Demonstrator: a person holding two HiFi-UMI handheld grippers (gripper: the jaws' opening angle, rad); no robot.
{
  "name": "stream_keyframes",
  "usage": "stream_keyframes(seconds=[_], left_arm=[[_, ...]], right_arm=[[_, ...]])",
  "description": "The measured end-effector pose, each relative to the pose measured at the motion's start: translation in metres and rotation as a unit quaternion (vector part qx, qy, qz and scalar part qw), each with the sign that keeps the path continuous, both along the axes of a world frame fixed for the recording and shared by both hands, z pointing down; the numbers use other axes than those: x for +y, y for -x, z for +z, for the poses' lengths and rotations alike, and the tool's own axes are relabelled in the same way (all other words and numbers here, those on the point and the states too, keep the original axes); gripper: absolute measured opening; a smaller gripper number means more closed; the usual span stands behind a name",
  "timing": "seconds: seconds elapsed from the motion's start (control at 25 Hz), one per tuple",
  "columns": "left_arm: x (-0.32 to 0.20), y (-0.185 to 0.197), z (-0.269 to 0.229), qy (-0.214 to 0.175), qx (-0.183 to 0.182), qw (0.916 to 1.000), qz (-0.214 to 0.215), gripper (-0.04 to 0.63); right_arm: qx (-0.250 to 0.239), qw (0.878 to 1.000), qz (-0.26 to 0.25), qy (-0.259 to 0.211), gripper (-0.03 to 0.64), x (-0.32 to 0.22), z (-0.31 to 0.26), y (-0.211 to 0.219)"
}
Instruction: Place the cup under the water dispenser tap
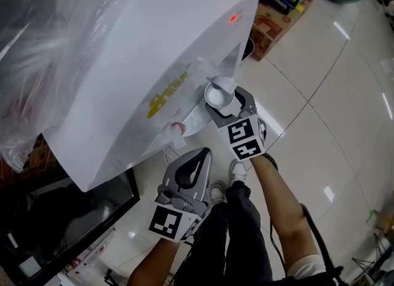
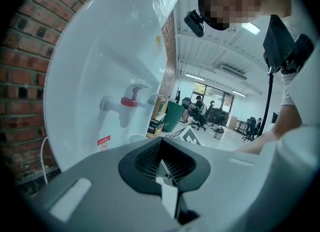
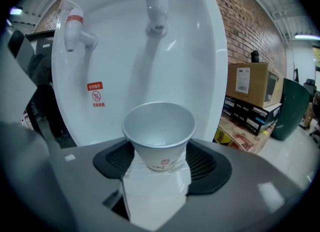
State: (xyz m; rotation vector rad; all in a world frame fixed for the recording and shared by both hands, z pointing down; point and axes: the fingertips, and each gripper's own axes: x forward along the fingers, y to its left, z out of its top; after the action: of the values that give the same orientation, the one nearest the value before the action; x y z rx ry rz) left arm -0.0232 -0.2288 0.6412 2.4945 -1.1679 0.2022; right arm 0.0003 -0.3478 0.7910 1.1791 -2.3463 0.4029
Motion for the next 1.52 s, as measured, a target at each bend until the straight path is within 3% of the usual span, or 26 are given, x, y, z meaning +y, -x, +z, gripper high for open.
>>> stream_keyframes(seconds=[0.16, 0.48, 0.84, 1.24, 1.52], left_arm=[[0.002, 0.001, 0.001, 0.001, 0.001, 1.0000, 0.004, 0.000], [0.008, 0.005, 0.000, 0.005, 0.005, 1.0000, 0.003, 0.000], [0.027, 0.002, -0.037, -0.009, 0.007, 0.9998, 0.014, 0.000], [0.046, 0.012, -0.120, -0.038, 0.011, 0.9992, 0.004, 0.000], [0.061, 0.017, -0.185, -0.075, 0.019, 0.9970, -0.004, 0.014]], right_arm=[[-0.010, 1.000, 0.008, 0.005, 0.378, 0.002, 0.002, 0.000], [0.001, 1.000, 0.018, 0.007, 0.379, 0.018, -0.006, -0.014], [-0.013, 0.999, 0.032, 0.007, 0.376, 0.071, -0.075, -0.014], [-0.041, 0.996, 0.042, -0.069, 0.162, 0.122, -0.222, -0.005], [-0.055, 0.992, 0.024, -0.110, 0.096, 0.153, -0.313, 0.008]])
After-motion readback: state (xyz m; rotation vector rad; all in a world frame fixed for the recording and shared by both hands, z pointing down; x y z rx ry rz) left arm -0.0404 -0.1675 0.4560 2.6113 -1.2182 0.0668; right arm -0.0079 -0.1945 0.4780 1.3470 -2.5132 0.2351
